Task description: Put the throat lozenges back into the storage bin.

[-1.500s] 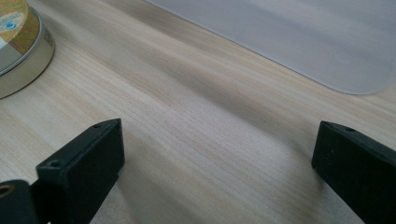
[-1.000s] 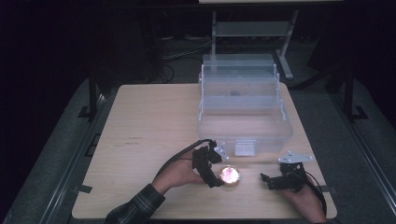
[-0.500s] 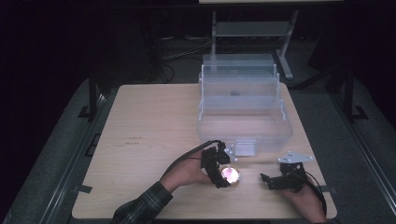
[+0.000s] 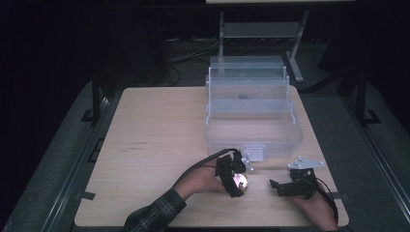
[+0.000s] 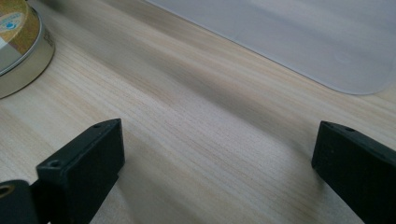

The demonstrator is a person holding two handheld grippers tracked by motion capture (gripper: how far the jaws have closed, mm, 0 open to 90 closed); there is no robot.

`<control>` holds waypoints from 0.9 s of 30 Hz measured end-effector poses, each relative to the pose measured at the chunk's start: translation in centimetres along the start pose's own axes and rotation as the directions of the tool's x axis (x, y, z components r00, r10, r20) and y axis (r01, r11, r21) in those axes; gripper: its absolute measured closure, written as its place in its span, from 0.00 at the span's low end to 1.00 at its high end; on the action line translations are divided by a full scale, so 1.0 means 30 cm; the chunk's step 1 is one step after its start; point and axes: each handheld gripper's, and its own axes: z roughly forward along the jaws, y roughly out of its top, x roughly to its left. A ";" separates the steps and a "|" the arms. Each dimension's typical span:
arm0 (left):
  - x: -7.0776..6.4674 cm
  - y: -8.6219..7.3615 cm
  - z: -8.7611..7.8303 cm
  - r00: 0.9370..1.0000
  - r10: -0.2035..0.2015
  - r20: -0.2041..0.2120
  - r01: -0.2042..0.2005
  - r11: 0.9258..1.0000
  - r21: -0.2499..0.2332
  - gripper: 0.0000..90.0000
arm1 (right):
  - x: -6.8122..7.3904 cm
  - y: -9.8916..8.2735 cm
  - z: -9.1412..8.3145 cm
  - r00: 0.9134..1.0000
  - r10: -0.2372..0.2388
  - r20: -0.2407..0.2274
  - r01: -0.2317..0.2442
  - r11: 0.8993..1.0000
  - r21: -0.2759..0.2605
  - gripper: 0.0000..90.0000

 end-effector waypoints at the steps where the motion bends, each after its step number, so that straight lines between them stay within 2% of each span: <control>1: 0.000 0.001 0.003 1.000 0.001 -0.002 -0.001 1.000 0.004 0.15 | 0.000 0.000 0.000 1.000 0.000 0.000 0.000 1.000 0.000 0.02; 22: 0.002 0.009 0.034 1.000 0.002 -0.018 -0.001 0.999 0.040 0.16 | 0.000 0.000 0.000 1.000 0.000 0.000 0.000 1.000 0.000 0.02; 27: 0.004 0.010 0.029 1.000 0.003 -0.022 -0.002 0.999 0.035 0.21 | 0.000 0.000 0.000 1.000 0.000 0.000 0.000 1.000 0.000 0.02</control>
